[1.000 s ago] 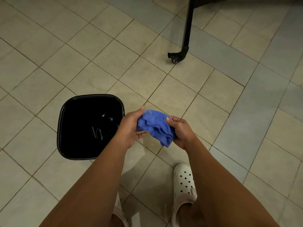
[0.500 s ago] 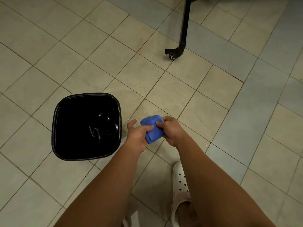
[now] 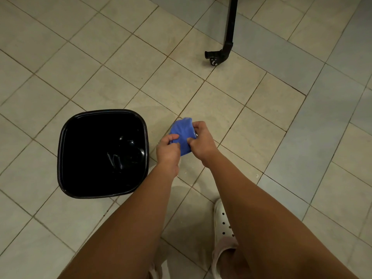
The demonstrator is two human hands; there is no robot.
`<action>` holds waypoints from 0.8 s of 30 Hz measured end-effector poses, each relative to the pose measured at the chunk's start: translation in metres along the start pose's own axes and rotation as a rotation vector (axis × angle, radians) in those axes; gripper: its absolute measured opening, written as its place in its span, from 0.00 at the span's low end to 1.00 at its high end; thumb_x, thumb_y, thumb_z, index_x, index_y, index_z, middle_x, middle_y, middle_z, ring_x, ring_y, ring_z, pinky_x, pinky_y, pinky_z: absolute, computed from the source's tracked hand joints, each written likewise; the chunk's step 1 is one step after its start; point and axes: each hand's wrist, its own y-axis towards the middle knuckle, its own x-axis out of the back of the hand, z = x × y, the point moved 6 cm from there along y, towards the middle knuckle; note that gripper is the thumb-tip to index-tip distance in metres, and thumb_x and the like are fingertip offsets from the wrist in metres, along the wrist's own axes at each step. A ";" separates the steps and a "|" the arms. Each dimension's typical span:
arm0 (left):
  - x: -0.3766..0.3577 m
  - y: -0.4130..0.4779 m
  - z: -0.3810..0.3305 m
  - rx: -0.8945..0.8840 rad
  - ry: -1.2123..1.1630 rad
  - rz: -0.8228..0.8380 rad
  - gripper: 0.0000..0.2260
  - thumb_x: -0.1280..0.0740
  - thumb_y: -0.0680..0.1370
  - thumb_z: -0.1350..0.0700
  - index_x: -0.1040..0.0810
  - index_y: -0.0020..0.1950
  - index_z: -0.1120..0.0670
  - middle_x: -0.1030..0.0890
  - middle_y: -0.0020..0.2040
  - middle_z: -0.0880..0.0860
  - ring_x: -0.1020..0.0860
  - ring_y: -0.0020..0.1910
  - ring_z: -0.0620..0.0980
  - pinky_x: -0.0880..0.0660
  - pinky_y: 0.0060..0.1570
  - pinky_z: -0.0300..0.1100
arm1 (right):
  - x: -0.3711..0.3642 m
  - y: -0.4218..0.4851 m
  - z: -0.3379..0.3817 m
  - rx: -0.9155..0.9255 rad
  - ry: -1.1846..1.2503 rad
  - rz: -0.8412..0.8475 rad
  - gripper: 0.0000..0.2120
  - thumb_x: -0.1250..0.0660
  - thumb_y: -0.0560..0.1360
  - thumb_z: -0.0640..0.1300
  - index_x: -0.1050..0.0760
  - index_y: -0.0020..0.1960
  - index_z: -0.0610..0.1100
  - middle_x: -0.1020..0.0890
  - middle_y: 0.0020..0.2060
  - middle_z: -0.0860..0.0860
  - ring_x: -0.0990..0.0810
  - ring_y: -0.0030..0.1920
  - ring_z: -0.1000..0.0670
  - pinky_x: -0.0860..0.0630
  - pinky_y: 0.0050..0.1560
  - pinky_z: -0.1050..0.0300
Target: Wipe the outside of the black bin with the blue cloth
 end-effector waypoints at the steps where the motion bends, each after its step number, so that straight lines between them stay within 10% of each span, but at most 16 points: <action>1: 0.002 0.003 0.003 -0.017 0.005 0.000 0.19 0.41 0.75 0.72 0.22 0.45 0.48 0.23 0.60 0.55 0.22 0.58 0.58 0.24 0.60 0.54 | -0.002 0.002 -0.002 0.004 -0.011 0.014 0.20 0.42 0.72 0.30 0.34 0.61 0.46 0.26 0.52 0.51 0.23 0.51 0.49 0.22 0.51 0.51; 7: 0.012 0.027 0.050 0.154 0.137 0.095 0.26 0.42 0.74 0.70 0.27 0.69 0.52 0.24 0.65 0.54 0.24 0.61 0.58 0.26 0.62 0.50 | -0.019 0.000 -0.056 -0.140 -0.173 0.054 0.30 0.43 0.71 0.29 0.38 0.70 0.47 0.25 0.60 0.42 0.23 0.57 0.42 0.24 0.56 0.48; 17: 0.019 0.019 0.083 0.330 0.131 0.077 0.11 0.44 0.72 0.71 0.23 0.46 0.62 0.24 0.42 0.58 0.27 0.39 0.53 0.30 0.39 0.44 | -0.027 -0.015 -0.098 -0.341 -0.431 0.217 0.20 0.42 0.74 0.31 0.32 0.66 0.34 0.26 0.62 0.39 0.27 0.62 0.41 0.29 0.62 0.52; 24: 0.017 -0.003 0.072 0.378 0.211 0.107 0.10 0.41 0.77 0.64 0.24 0.55 0.59 0.23 0.44 0.55 0.26 0.39 0.51 0.29 0.40 0.44 | -0.033 -0.019 -0.082 -0.293 -0.775 0.306 0.17 0.39 0.77 0.41 0.31 0.64 0.37 0.25 0.61 0.41 0.26 0.60 0.43 0.29 0.59 0.55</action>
